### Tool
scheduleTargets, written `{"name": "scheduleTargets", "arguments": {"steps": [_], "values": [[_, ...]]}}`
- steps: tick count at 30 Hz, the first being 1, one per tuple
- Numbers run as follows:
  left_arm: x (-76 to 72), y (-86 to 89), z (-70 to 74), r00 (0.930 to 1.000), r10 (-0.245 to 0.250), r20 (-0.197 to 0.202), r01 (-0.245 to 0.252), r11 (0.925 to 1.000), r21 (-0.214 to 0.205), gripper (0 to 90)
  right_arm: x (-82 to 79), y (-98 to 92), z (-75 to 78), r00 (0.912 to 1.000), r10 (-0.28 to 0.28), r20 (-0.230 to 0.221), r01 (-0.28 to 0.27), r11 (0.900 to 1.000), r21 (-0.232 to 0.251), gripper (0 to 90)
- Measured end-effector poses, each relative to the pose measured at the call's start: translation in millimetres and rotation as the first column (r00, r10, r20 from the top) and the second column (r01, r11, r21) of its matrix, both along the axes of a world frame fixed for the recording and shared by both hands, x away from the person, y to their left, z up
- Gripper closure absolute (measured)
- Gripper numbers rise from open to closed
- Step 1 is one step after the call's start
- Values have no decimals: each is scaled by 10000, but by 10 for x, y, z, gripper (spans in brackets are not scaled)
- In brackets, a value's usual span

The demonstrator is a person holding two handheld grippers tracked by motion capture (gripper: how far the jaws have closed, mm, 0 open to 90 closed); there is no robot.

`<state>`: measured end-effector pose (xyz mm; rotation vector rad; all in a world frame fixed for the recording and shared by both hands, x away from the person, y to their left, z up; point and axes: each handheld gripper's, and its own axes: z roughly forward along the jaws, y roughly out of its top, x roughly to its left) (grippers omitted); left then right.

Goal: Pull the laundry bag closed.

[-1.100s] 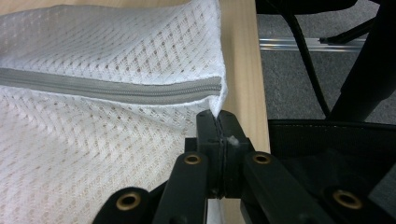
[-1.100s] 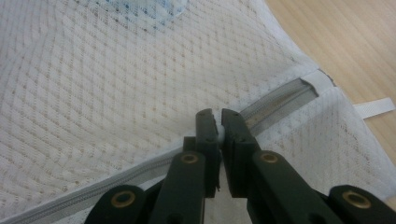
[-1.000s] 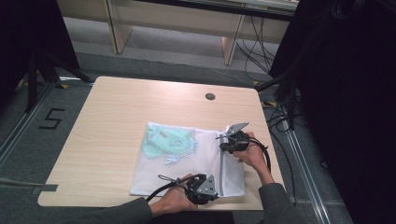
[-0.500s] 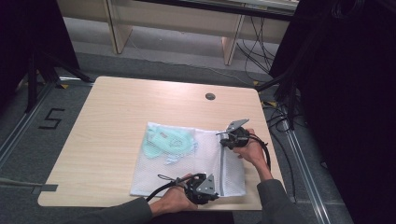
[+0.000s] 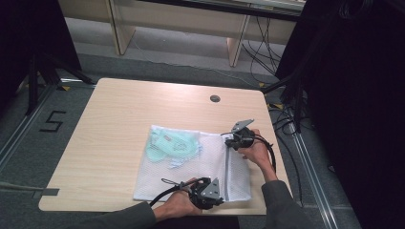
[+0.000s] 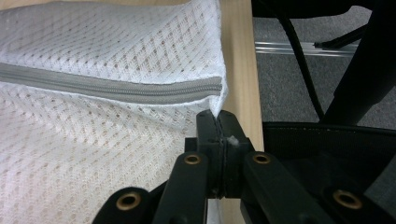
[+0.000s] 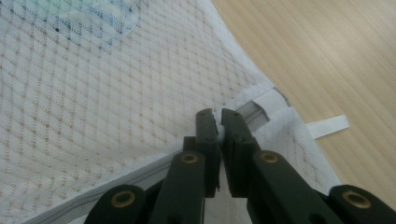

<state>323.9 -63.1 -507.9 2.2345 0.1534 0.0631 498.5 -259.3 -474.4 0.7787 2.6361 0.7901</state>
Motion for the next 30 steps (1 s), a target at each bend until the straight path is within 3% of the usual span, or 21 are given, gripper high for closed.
{"name": "scheduleTargets", "arguments": {"steps": [4, 6, 11, 15, 16, 19, 22, 25, 30], "values": [[-6, 4, 6, 9998, 8, -202, -10, 9999, -115, 892, 7, 4, 13, 9999, -133, -49, 132, 9998, -149, 866], [-13, 3, 7, 9999, 1, -110, -2, 10000, -92, 893, 33, -6, 22, 9995, -316, 62, 316, 9994, -113, 866], [-10, 1, -1, 9999, 20, -113, -21, 10000, -64, 892, 87, -16, 12, 9998, -117, 139, 117, 9999, -24, 866], [-15, -2, -3, 10000, 42, -88, -42, 10000, -88, 892, 99, -13, 10, 9990, -432, 120, 432, 9991, 0, 866], [-11, 3, 4, 10000, 17, -42, -17, 10000, -32, 892, 117, -23, 11, 9997, -206, 125, 205, 9998, 65, 866], [-19, -2, 4, 10000, 52, -82, -53, 9999, -108, 893, 122, -20, 13, 9984, -555, 89, 556, 9985, -29, 866], [-18, -1, 4, 9999, 40, -117, -41, 10000, -85, 893, 157, -21, -2, 9995, -303, 119, 303, 9995, -34, 866], [-29, -6, 0, 10000, 29, -72, -30, 9999, -117, 893, 171, -26, -1, 9978, -652, 113, 651, 9979, 59, 866], [-41, -11, -8, 10000, -47, -26, 47, 10000, -41, 893, 187, -51, 2, 9972, -713, 224, 712, 9975, 27, 866]]}}
